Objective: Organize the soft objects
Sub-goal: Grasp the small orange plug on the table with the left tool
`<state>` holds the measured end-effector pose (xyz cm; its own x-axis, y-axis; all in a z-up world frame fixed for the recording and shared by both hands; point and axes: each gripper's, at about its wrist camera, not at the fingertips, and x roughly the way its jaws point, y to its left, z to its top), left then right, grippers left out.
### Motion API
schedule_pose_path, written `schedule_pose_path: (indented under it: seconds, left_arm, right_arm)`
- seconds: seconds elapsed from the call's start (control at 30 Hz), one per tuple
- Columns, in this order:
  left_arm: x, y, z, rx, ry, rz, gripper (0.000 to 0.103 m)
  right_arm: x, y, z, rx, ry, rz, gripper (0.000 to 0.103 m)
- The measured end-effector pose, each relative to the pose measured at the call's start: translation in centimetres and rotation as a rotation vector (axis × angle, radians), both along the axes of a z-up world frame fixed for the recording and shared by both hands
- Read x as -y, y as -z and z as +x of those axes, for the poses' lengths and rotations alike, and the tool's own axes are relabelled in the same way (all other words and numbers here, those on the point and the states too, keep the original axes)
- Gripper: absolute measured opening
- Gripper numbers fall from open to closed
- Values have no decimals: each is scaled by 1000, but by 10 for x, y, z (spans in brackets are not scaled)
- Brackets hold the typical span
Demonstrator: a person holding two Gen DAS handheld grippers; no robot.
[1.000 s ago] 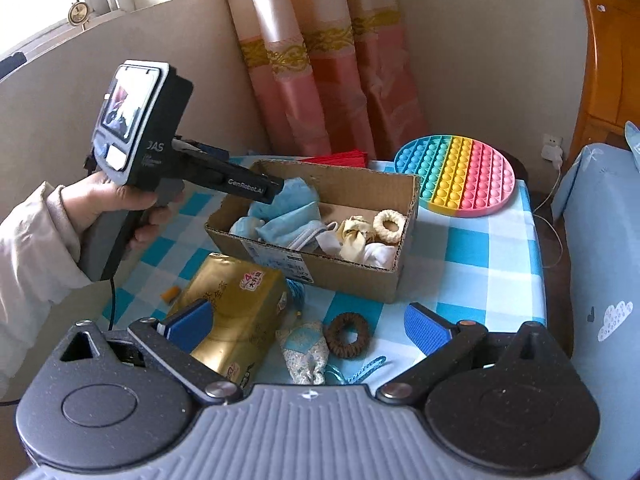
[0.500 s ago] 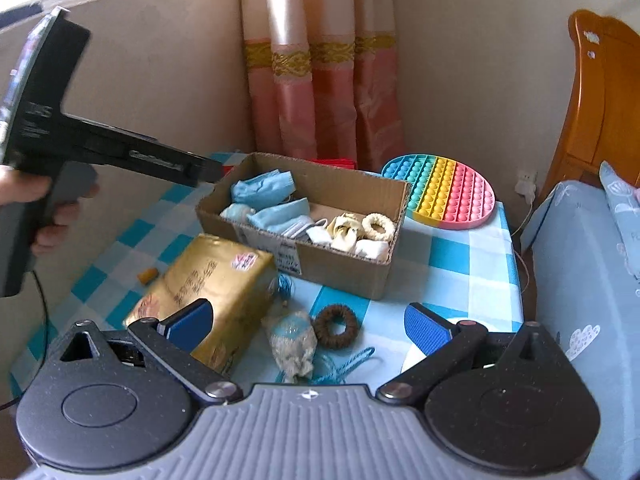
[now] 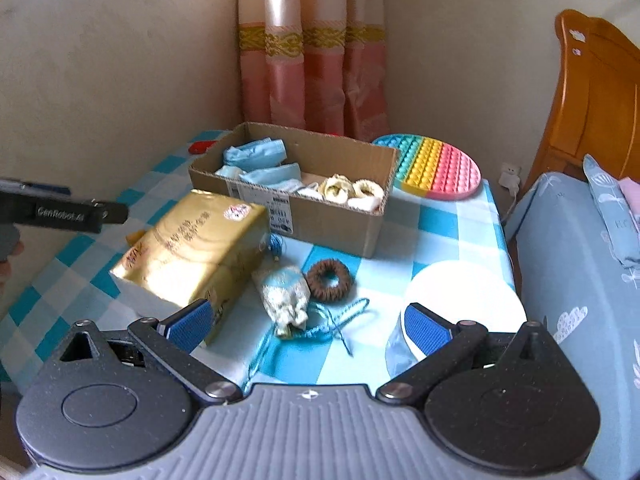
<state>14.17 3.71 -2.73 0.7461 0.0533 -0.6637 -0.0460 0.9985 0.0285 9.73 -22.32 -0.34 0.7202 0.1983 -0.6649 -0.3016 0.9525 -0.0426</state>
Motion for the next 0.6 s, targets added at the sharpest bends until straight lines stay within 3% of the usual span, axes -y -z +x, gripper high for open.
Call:
schedule_pose_path:
  seconds: [0.27, 0.5, 0.6]
  left_arm:
    - [-16, 38, 3, -68, -72, -14, 96]
    - [-30, 53, 11, -76, -125, -73, 96]
    - [-33, 54, 15, -90, -140, -58, 96]
  right_arm:
    - [-2, 10, -11, 8, -11, -24, 103]
    - [-9, 17, -14, 16, -50, -63, 103]
    - [-11, 21, -11, 2, -61, -70, 103]
